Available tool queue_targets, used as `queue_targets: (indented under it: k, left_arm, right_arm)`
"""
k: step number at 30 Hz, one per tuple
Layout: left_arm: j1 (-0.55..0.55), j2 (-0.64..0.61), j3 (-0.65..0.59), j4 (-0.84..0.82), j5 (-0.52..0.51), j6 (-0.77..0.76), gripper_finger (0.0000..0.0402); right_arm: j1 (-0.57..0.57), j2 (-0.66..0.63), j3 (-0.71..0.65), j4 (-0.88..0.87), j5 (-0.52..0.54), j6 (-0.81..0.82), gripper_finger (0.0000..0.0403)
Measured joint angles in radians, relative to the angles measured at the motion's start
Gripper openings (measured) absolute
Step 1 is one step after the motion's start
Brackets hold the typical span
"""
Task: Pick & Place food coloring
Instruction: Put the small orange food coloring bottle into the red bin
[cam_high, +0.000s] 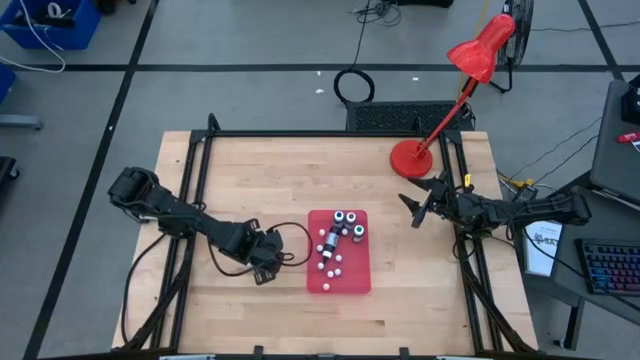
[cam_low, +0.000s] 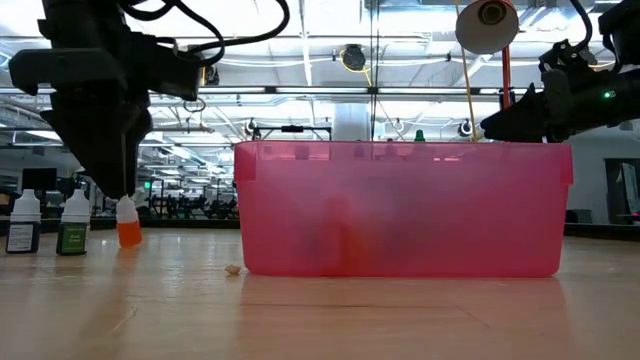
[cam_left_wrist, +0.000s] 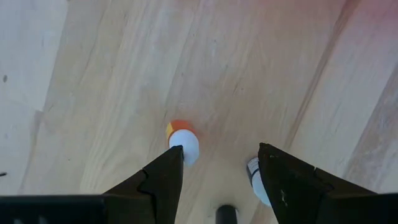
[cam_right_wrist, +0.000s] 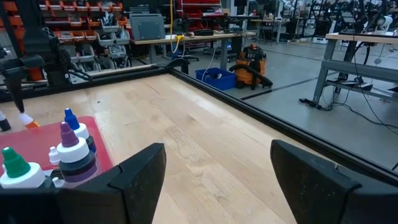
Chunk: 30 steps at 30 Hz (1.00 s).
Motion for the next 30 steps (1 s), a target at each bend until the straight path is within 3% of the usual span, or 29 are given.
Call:
queue_targets:
  k: [14, 24, 30]
  left_arm:
    - [0.021, 0.0, 0.0, -0.059, -0.032, 0.009, 0.0209]
    - [0.087, 0.0, 0.0, -0.053, 0.0, 0.043, 0.0209]
    - [0.131, 0.001, -0.027, 0.02, 0.007, 0.056, 0.0209]
  right_arm:
    - [0.0, 0.0, 0.0, 0.0, 0.0, 0.0, 0.0279]
    - [0.0, 0.0, 0.0, 0.0, 0.0, 0.0, 0.0279]
    - [0.0, 0.0, 0.0, 0.0, 0.0, 0.0, 0.0279]
